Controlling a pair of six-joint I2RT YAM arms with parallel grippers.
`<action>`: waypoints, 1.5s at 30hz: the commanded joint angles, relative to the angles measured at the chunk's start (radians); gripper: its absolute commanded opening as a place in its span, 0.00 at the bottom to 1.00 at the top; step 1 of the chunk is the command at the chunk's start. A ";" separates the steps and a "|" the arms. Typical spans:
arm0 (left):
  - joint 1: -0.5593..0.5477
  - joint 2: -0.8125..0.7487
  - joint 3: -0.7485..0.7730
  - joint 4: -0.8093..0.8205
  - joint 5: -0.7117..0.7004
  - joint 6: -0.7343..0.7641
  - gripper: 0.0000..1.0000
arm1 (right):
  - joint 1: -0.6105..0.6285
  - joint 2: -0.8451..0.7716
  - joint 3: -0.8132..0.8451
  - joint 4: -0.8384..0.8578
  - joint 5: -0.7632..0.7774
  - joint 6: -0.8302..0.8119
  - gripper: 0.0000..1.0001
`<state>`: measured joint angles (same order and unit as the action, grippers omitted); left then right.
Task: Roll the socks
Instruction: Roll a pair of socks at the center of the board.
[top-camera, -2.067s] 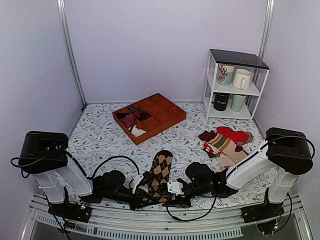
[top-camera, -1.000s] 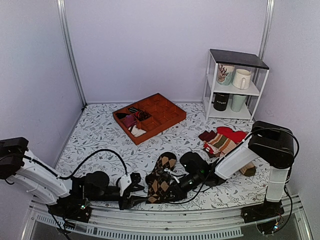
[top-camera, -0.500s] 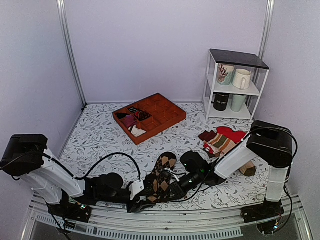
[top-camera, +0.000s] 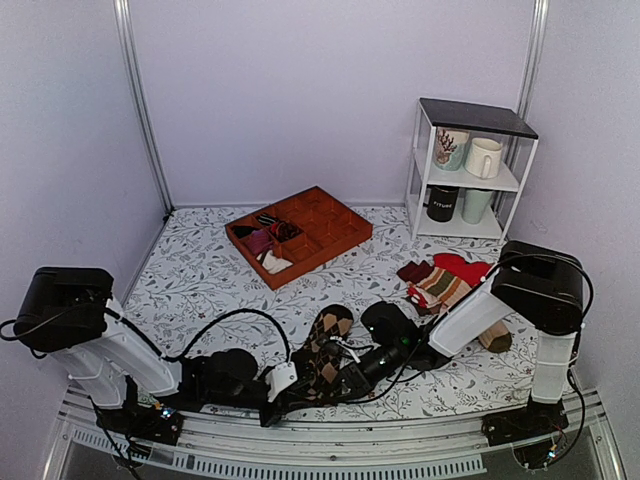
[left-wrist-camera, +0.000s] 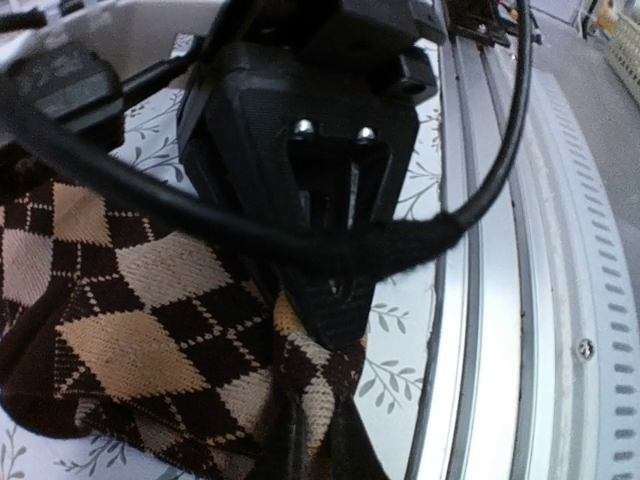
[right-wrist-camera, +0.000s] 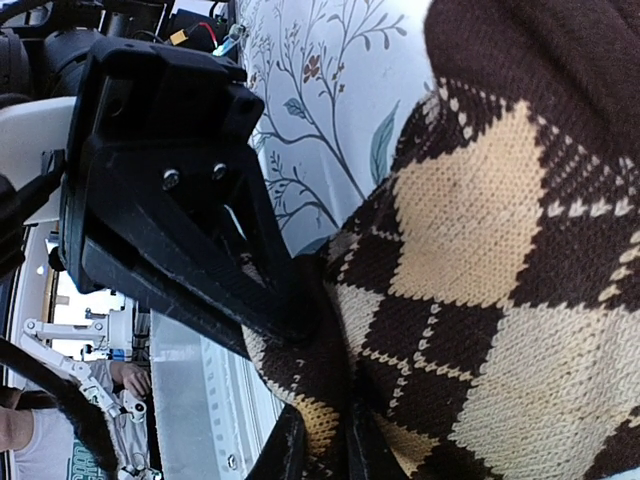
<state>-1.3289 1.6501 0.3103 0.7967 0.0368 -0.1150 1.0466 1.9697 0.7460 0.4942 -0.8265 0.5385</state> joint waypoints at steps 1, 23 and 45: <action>-0.020 0.003 -0.025 -0.014 -0.002 -0.054 0.00 | -0.002 0.050 -0.017 -0.103 0.030 -0.001 0.17; 0.153 0.098 0.032 -0.315 0.305 -0.446 0.00 | 0.200 -0.312 -0.166 0.013 0.511 -0.909 0.58; 0.172 0.109 0.034 -0.301 0.334 -0.416 0.10 | 0.246 -0.131 -0.076 -0.160 0.712 -0.892 0.26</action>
<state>-1.1580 1.7081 0.3843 0.7052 0.3717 -0.5438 1.2850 1.7638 0.6292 0.4797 -0.1577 -0.3977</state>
